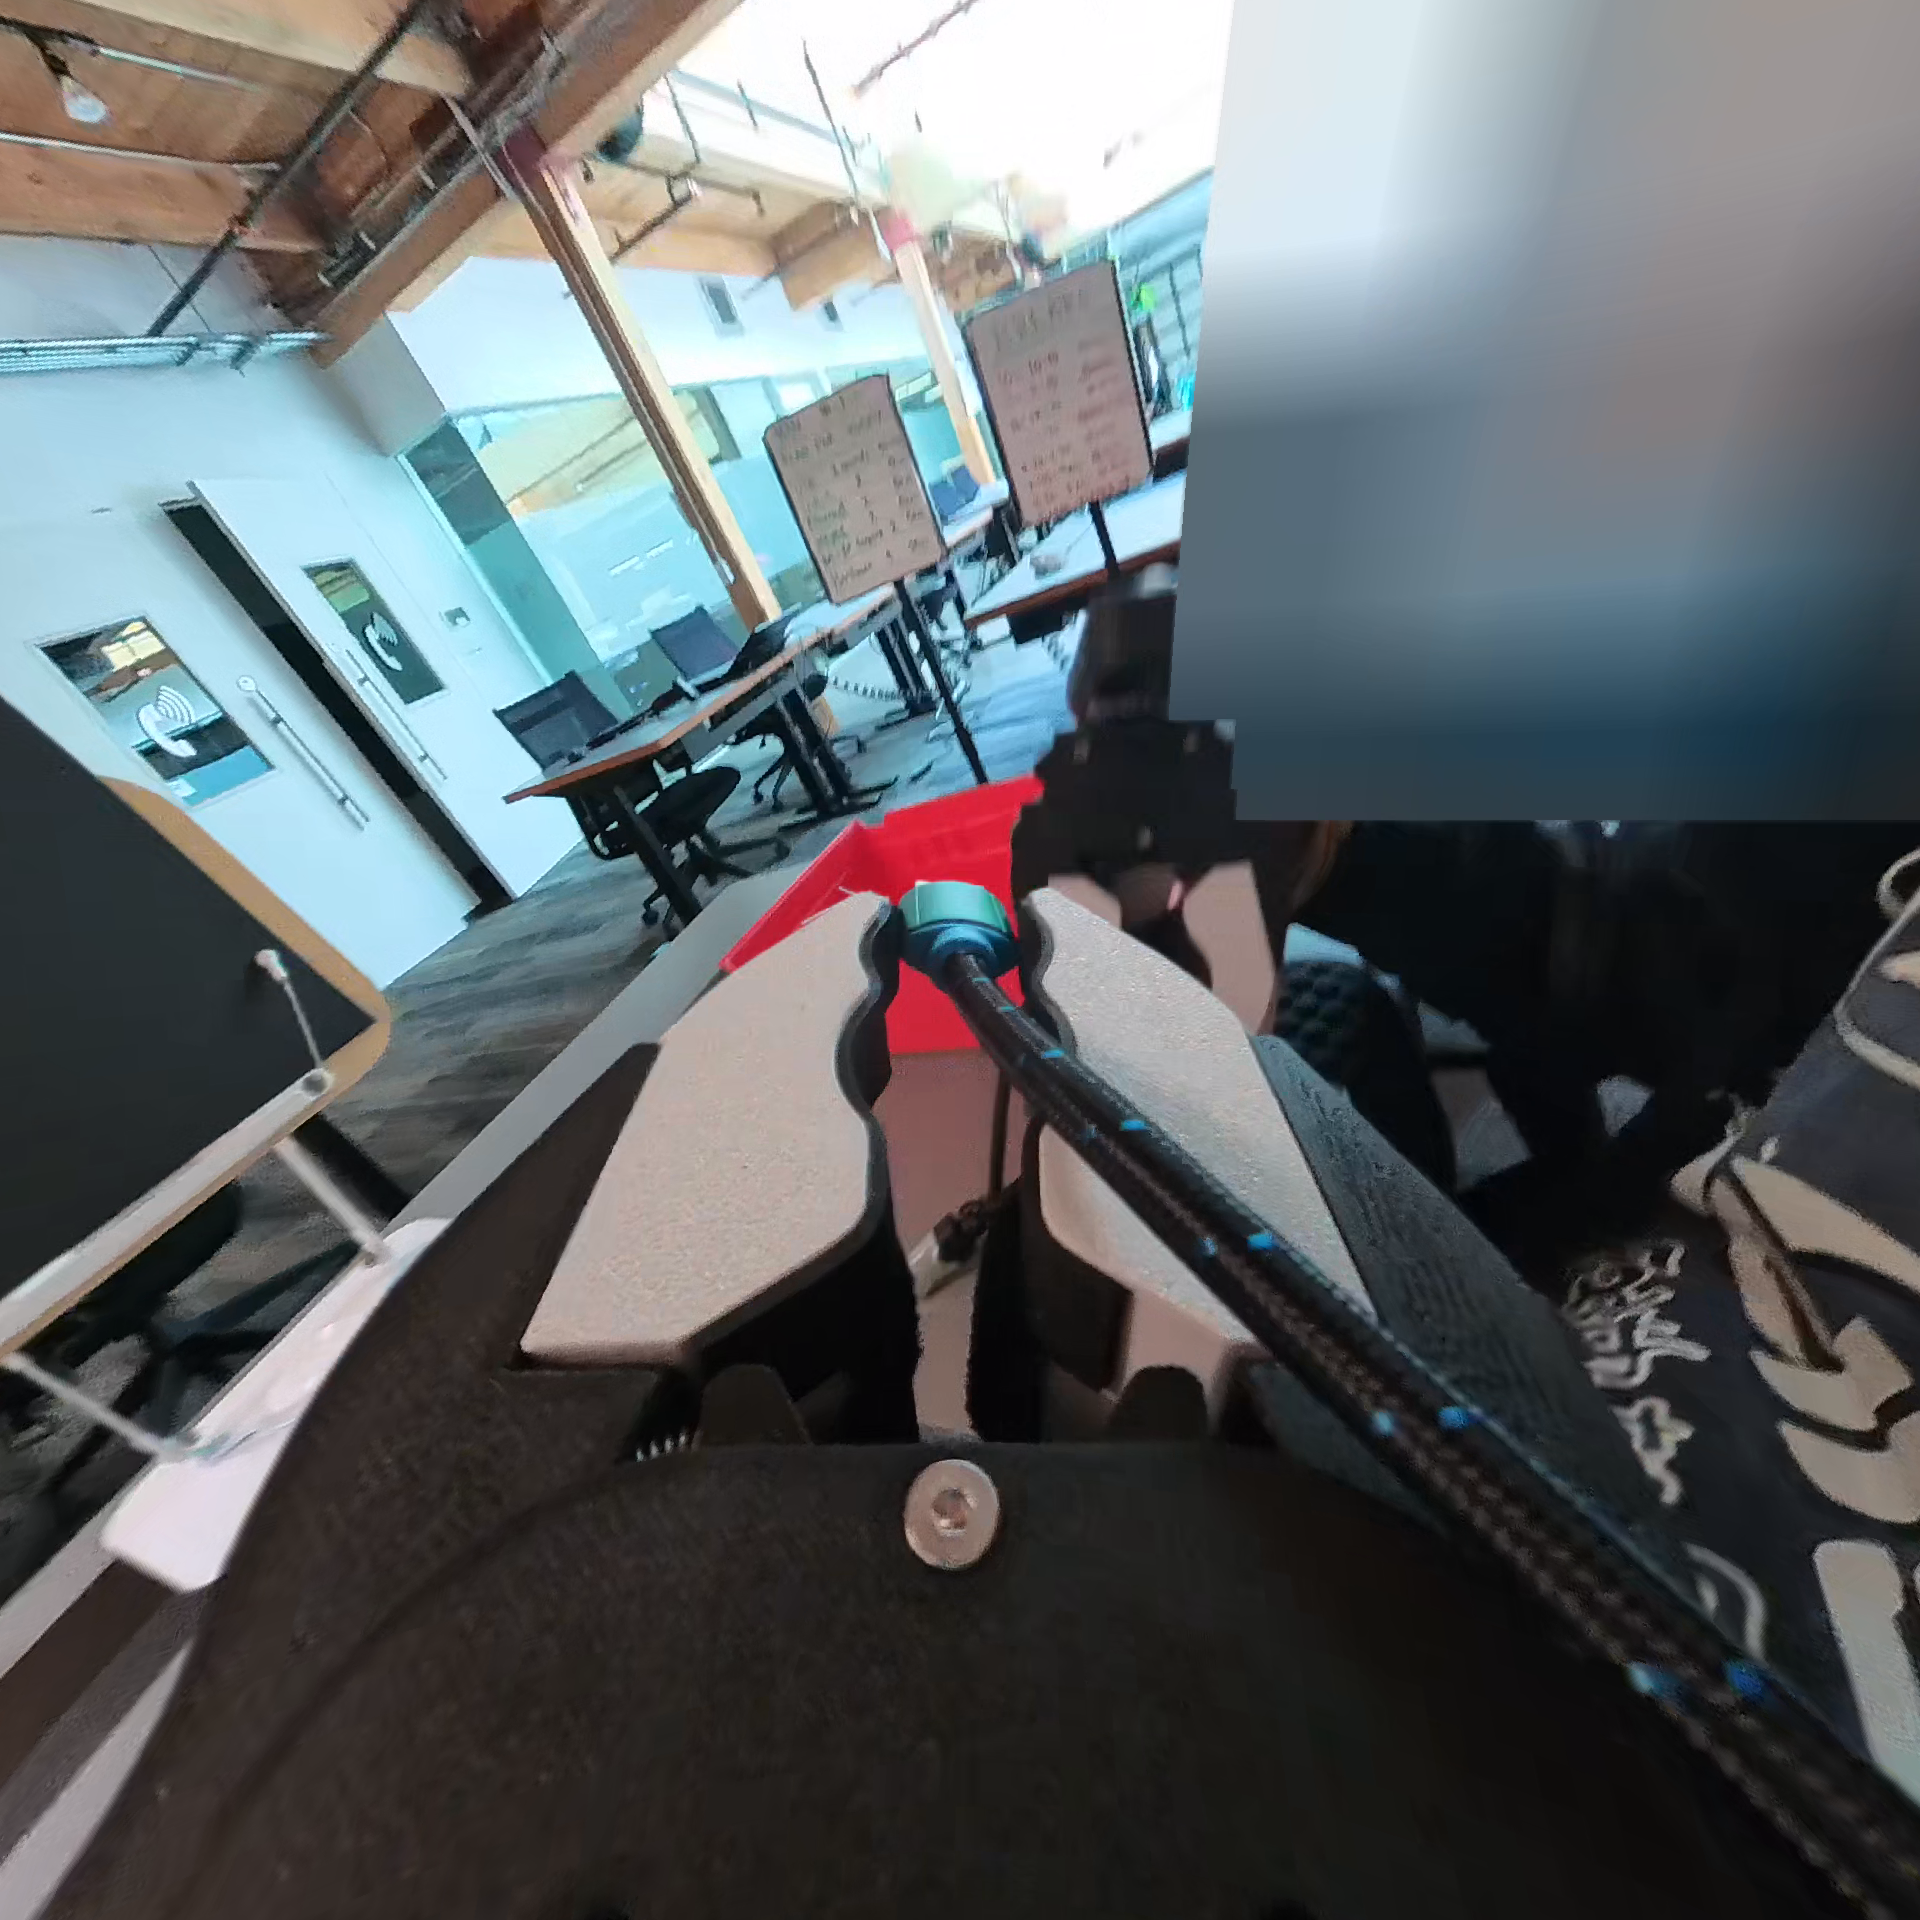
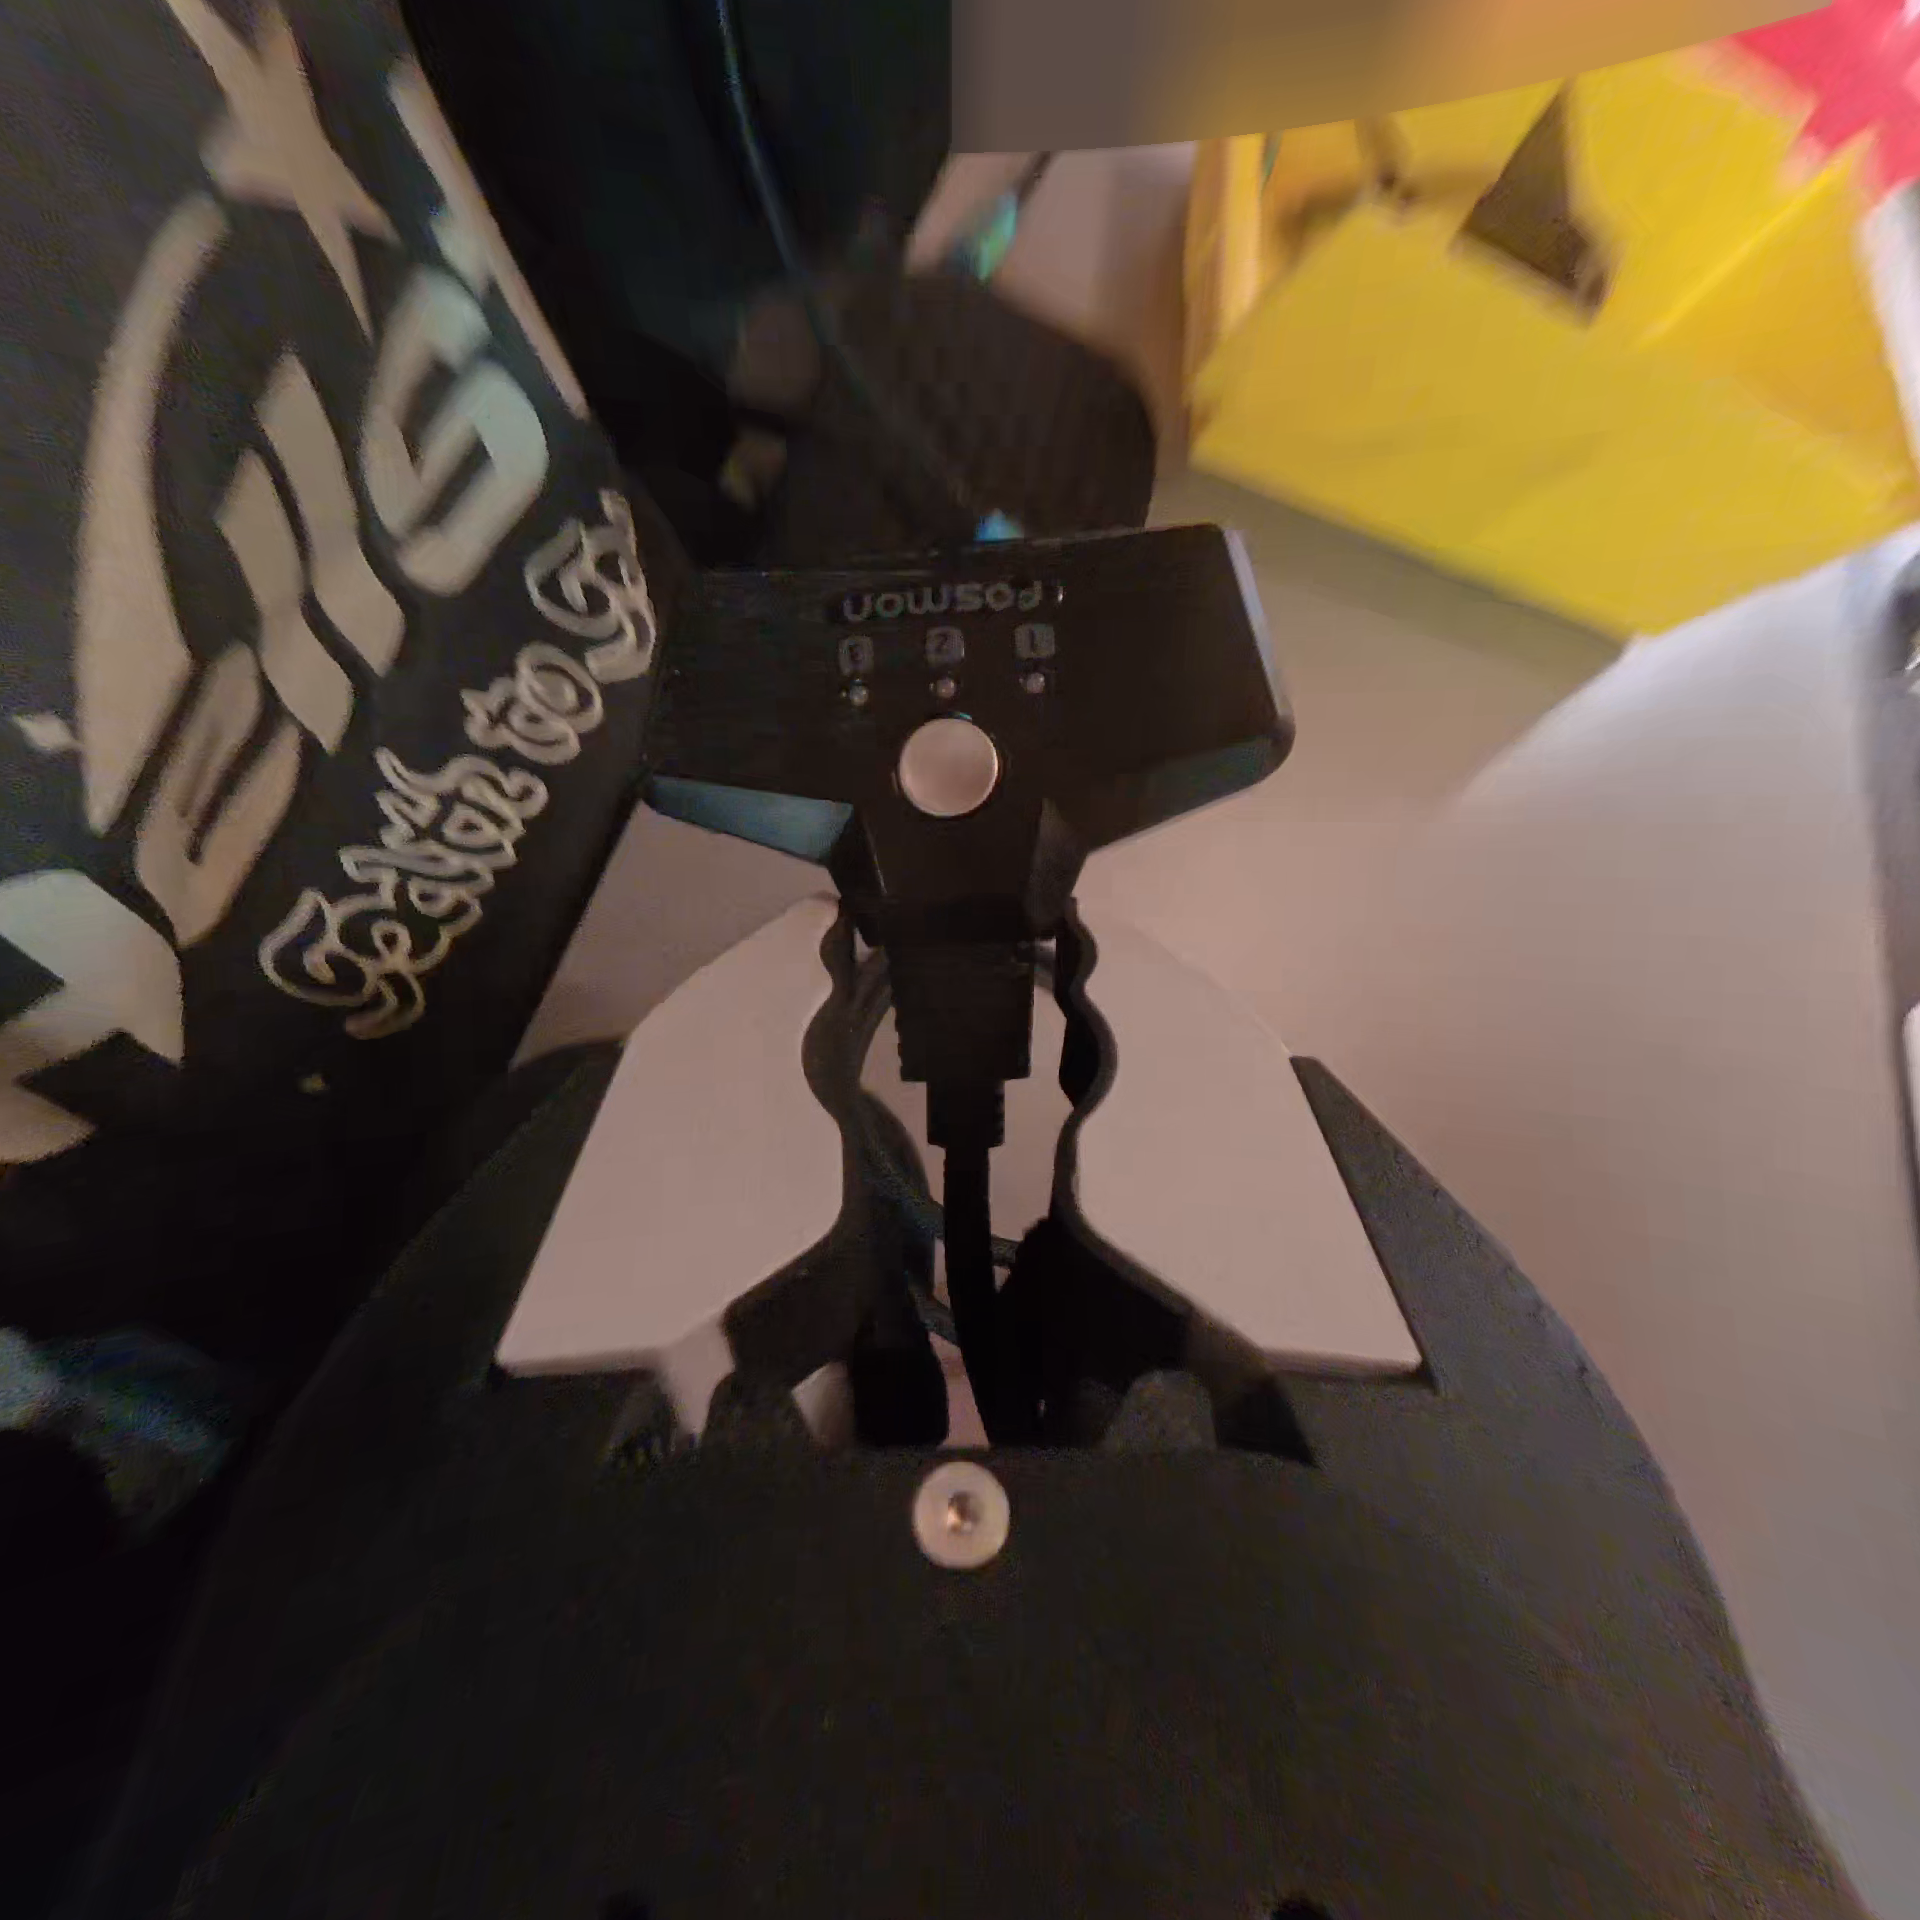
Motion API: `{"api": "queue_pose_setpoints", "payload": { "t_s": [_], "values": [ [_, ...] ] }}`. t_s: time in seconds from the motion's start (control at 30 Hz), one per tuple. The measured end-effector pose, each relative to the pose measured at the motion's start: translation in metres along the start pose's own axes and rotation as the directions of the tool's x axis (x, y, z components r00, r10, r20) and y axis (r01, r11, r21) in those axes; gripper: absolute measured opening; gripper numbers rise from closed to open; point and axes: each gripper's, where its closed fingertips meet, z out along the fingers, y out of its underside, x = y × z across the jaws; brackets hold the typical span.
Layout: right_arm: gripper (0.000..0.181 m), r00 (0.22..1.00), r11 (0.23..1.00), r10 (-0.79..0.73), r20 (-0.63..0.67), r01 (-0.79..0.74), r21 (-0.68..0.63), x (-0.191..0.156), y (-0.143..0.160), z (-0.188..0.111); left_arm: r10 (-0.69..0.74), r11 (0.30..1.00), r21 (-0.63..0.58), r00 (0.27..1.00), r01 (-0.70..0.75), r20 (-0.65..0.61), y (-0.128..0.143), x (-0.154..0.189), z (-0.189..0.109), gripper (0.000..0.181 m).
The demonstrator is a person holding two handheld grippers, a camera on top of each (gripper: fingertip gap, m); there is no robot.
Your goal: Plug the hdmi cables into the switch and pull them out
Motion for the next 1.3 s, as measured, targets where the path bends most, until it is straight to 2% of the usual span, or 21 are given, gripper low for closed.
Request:
{"api": "queue_pose_setpoints", "payload": {
  "t_s": [0.13,0.23,0.47,0.67,0.8,1.3],
  "values": [
    [0.037,1.0,0.977,0.011,-0.007,-0.009,0.214,0.001,-0.029,-0.024,0.111,0.989,-0.09,0.992,-0.116,-0.051,0.019,0.013,0.012,0.021],
    [0.037,1.0,0.969,0.017,-0.018,-0.012,0.247,0.002,-0.034,-0.029,0.146,0.985,-0.076,0.984,-0.154,-0.101,0.02,0.025,0.019,0.021],
    [0.037,0.997,0.985,0.0,-0.071,0.013,0.174,0.004,-0.03,-0.028,0.139,0.981,-0.118,0.983,-0.154,-0.121,0.026,0.029,0.025,0.021],
    [0.036,0.982,0.996,-0.038,-0.184,0.053,0.078,0.013,-0.026,-0.029,0.065,0.988,-0.133,0.992,-0.079,-0.104,0.027,0.025,0.027,0.021],
    [0.036,0.971,0.997,-0.051,-0.232,0.063,0.041,0.017,-0.028,-0.028,0.066,0.988,-0.129,0.993,-0.079,-0.102,0.027,0.024,0.025,0.021],
    [0.036,0.955,0.993,-0.115,-0.273,0.104,-0.054,0.016,-0.026,-0.027,0.077,0.988,-0.123,0.988,-0.094,-0.137,0.027,0.03,0.024,0.021]
  ]
}}
